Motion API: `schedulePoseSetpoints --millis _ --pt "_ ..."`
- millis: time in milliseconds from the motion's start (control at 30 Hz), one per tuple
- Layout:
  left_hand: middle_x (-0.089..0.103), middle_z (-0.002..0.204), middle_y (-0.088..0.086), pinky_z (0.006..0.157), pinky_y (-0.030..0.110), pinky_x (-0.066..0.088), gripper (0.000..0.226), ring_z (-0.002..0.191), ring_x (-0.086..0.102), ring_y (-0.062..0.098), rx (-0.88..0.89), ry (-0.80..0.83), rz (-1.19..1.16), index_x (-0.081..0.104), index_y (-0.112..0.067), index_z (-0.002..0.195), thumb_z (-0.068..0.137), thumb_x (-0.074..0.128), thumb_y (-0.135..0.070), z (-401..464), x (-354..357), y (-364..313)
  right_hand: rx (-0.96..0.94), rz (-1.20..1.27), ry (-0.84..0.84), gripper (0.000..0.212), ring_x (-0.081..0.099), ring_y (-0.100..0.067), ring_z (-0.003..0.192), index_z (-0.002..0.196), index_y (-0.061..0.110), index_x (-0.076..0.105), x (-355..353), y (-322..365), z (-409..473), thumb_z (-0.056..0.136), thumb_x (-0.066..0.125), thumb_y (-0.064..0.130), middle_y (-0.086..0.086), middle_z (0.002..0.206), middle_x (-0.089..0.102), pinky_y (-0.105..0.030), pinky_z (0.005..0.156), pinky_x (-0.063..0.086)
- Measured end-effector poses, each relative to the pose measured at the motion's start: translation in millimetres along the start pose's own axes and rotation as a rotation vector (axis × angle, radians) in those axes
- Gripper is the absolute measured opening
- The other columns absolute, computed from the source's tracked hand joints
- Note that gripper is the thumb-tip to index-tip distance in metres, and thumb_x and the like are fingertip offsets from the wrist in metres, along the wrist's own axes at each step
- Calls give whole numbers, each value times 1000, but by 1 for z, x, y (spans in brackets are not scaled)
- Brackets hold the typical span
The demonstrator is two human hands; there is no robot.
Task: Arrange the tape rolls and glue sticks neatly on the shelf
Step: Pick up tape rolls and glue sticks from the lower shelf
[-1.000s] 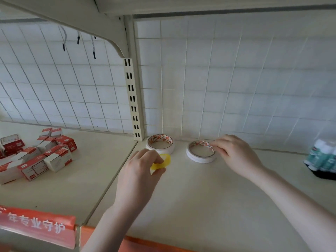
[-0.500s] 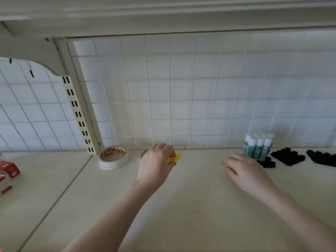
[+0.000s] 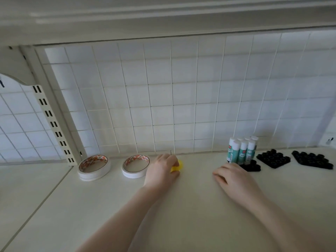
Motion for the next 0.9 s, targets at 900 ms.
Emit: schedulePoseSetpoints --millis 900 --pt "62 111 -4 82 20 36 26 107 54 16 19 35 -63 68 -20 107 81 66 -15 -14 -11 -9 114 54 -26 20 51 -20 95 99 18 68 -5 -3 2 92 49 19 1 93 61 -29 78 40"
Point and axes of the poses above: each hand's wrist, its own z-axis towards the middle knuckle, its own x-axis out of the palm, y = z × x, the point moved 4 cm from there along z, towards the middle knuckle
